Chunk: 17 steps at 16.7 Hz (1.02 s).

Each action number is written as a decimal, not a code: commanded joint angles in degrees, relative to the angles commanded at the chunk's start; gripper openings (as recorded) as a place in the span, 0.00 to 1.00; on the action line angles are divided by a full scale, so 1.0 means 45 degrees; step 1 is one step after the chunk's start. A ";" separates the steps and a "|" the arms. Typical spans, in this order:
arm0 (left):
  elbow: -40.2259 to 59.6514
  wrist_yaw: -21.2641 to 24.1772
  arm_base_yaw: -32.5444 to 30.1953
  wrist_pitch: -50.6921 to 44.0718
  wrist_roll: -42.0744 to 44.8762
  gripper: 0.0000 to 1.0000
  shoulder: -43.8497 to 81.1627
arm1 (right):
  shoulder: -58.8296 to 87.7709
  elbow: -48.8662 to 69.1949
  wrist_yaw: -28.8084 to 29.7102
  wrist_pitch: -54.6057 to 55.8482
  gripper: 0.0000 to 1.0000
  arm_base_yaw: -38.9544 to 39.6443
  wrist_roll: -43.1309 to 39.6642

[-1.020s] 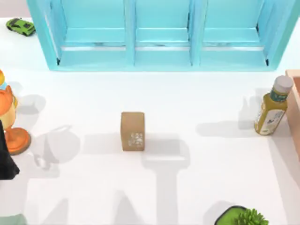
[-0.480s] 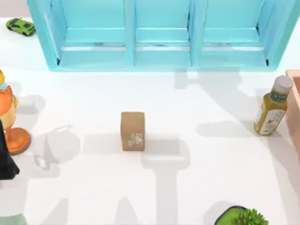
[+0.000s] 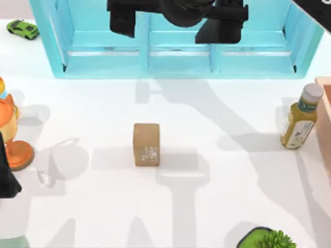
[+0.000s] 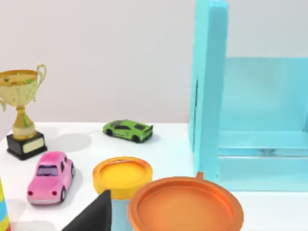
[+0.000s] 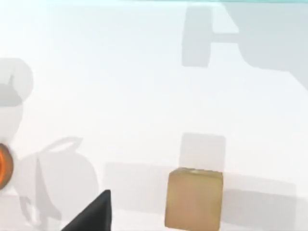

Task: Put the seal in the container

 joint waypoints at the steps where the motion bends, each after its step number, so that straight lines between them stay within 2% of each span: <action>1: 0.0000 0.0000 0.0000 0.0000 0.0000 1.00 0.0000 | 0.0802 0.0673 -0.0078 -0.0528 1.00 0.0168 0.0263; 9: 0.0000 0.0000 0.0000 0.0000 0.0000 1.00 0.0000 | 0.5287 0.4107 -0.0860 -0.3564 1.00 0.0831 0.1799; 17: 0.0000 0.0000 0.0000 0.0000 0.0000 1.00 0.0000 | 0.5887 0.4503 -0.1006 -0.3988 1.00 0.0869 0.2009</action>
